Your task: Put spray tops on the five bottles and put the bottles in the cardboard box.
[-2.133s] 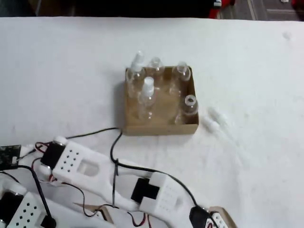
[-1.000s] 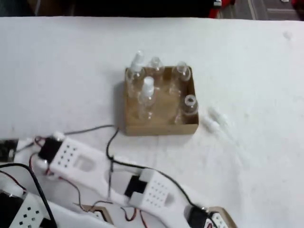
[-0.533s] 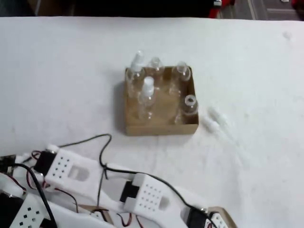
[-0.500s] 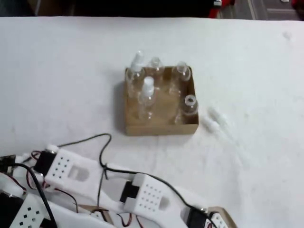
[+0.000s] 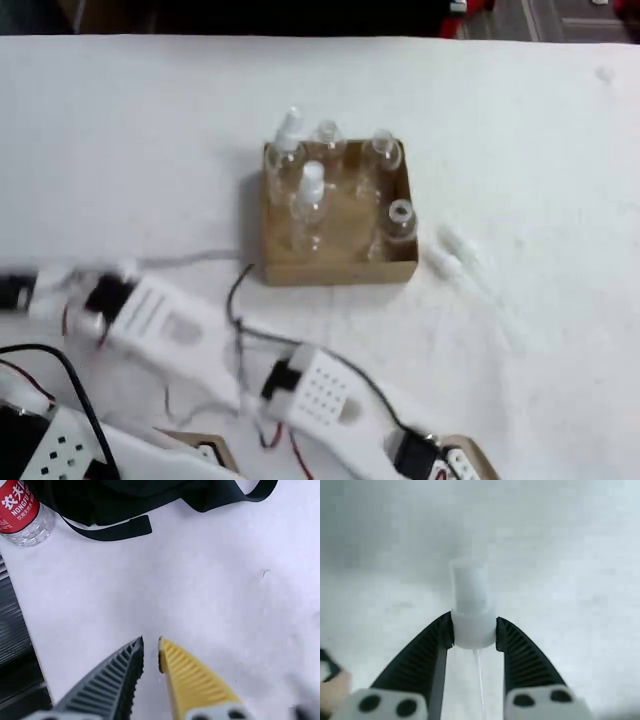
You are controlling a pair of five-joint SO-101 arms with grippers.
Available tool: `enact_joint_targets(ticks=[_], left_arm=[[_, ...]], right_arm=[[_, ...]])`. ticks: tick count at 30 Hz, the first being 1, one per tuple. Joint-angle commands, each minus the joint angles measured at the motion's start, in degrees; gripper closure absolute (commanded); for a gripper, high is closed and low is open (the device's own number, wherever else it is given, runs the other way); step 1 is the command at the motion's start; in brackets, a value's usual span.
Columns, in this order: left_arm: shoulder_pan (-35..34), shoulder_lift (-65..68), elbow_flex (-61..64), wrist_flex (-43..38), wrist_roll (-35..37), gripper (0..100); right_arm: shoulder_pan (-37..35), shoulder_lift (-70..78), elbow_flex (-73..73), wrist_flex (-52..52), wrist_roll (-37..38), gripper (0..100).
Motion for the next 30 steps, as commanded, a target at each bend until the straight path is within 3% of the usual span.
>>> enact_joint_targets(ticks=[1, 8, 14, 22, 30], left_arm=[[-0.3, -0.7, 1.1, -3.3, 0.8, 93], [0.3, -0.7, 1.8, -4.7, 1.3, 93], [6.9, -0.7, 1.8, -4.7, 1.3, 93], [13.5, -0.7, 1.6, -11.6, 1.3, 93], [30.5, -0.7, 1.7, -14.4, 1.3, 93]], right_arm=[[9.5, -1.0, -17.1, 4.5, -2.4, 98.3], [13.9, -1.2, -44.1, 13.9, -3.1, 98.3], [15.3, -13.2, -41.7, 14.9, -3.1, 98.3], [21.2, -30.9, -42.9, 17.4, -3.5, 98.3], [26.6, -48.6, -39.9, 18.4, -5.5, 98.3]])
